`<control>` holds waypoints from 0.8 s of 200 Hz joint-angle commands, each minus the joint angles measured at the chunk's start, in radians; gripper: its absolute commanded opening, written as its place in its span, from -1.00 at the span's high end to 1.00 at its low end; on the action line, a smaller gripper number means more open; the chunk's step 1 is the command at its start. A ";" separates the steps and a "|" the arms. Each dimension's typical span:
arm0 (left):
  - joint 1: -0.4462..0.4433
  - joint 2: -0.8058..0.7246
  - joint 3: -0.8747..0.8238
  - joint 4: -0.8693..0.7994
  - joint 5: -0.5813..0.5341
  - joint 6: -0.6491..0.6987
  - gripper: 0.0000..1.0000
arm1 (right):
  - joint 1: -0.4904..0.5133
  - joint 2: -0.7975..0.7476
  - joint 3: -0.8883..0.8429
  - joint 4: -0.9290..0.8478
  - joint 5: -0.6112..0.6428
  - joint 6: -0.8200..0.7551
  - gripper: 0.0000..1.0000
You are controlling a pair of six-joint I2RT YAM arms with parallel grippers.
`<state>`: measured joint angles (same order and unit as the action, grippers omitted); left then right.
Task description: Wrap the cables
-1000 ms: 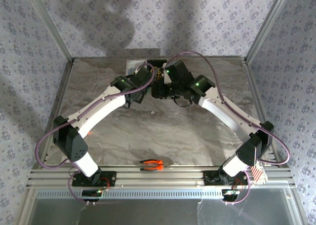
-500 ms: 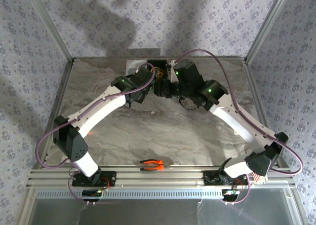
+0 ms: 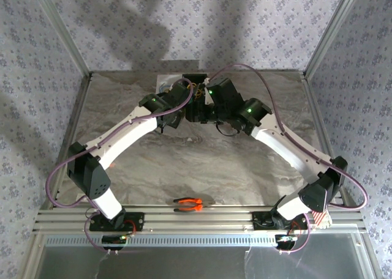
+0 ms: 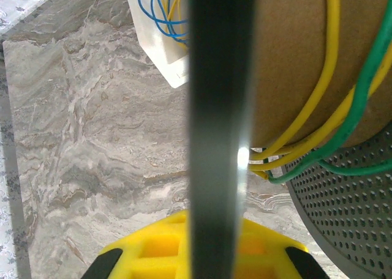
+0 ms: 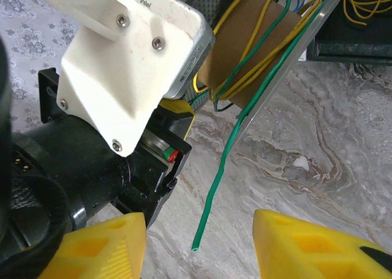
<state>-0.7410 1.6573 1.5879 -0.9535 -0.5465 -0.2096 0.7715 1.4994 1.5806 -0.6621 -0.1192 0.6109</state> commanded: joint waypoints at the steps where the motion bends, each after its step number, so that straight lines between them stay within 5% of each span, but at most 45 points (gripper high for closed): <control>1: -0.004 -0.005 0.066 0.057 -0.030 -0.002 1.00 | 0.009 0.008 0.001 0.011 -0.005 0.009 -0.01; 69: -0.004 -0.008 0.066 0.056 -0.030 0.009 1.00 | 0.009 0.066 0.014 0.013 -0.022 0.009 0.11; 119: -0.004 -0.011 0.066 0.053 -0.030 0.025 1.00 | 0.013 0.081 0.029 0.011 0.010 0.010 0.54; 142: -0.004 -0.008 0.066 0.054 -0.030 0.029 1.00 | 0.011 0.073 0.032 0.001 0.019 0.009 0.50; 160: -0.003 -0.005 0.066 0.056 -0.011 0.030 1.00 | 0.009 0.064 0.031 -0.003 0.031 0.009 1.00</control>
<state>-0.7410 1.6573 1.5925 -0.9535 -0.5465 -0.1825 0.7773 1.5803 1.5826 -0.6544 -0.1226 0.6174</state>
